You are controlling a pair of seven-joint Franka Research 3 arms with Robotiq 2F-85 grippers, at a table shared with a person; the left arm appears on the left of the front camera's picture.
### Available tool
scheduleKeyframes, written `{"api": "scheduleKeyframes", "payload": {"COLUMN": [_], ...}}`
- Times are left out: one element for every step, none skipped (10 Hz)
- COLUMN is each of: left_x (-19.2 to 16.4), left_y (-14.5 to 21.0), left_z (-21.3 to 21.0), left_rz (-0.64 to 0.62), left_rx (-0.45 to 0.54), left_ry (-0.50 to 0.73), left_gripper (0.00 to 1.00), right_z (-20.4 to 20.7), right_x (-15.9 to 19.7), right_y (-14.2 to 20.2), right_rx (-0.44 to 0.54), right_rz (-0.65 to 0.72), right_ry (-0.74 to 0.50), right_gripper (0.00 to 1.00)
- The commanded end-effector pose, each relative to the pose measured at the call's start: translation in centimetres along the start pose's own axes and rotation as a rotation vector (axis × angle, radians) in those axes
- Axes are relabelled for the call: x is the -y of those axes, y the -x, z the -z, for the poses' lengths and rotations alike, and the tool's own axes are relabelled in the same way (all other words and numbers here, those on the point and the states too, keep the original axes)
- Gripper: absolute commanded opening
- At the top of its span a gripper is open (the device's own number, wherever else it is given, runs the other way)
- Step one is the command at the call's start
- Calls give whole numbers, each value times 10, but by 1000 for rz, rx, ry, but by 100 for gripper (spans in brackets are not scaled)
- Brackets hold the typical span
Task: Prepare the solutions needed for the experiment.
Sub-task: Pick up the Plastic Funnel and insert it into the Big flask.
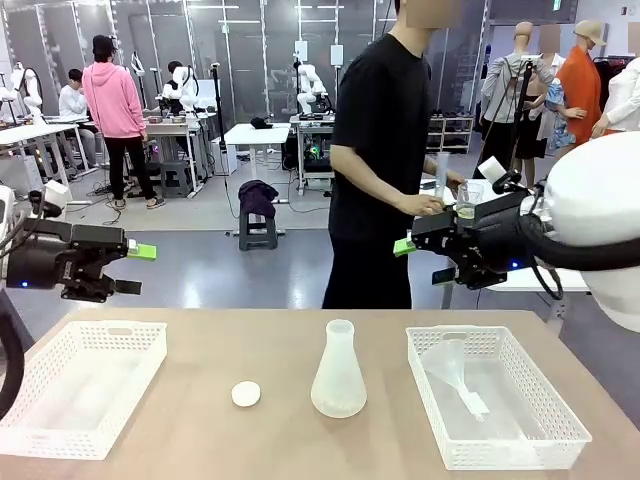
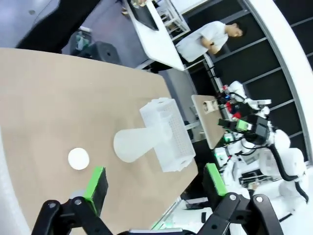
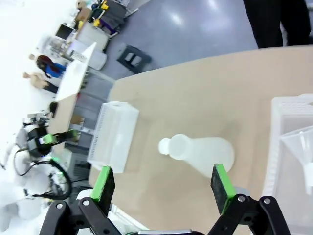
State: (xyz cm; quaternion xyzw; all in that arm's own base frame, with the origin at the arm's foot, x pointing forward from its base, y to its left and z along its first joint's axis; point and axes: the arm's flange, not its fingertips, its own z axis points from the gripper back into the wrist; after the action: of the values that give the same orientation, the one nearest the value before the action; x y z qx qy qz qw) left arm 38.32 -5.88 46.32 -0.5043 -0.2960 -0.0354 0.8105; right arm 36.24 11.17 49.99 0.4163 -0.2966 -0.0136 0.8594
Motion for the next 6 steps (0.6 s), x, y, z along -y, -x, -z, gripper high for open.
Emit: {"api": "scheduleKeyframes", "payload": {"left_x": [-20,-24,-29,-31,-32,-32], "left_y": [7,8,7,7,8,10], "left_z": [20,21,22,22,24,29], "left_rz": [16,12,9,45,110,156], "left_rx": [18,11,-2,-28,-46,-44], "left_ry": [89,110,124,146,170,182], "left_gripper": [100,100,100,100,100,100], "right_z": [5,8,8,8,8,7], "right_x": [42,49,56,60,63,46], "right_y": [39,40,39,38,37,6], "right_rx": [8,16,27,22,14,-6], "right_rz": [57,99,165,199,233,181], "right_ry": [-124,-142,-164,-178,-182,-141], "right_gripper": [100,100,100,100,100,100]}}
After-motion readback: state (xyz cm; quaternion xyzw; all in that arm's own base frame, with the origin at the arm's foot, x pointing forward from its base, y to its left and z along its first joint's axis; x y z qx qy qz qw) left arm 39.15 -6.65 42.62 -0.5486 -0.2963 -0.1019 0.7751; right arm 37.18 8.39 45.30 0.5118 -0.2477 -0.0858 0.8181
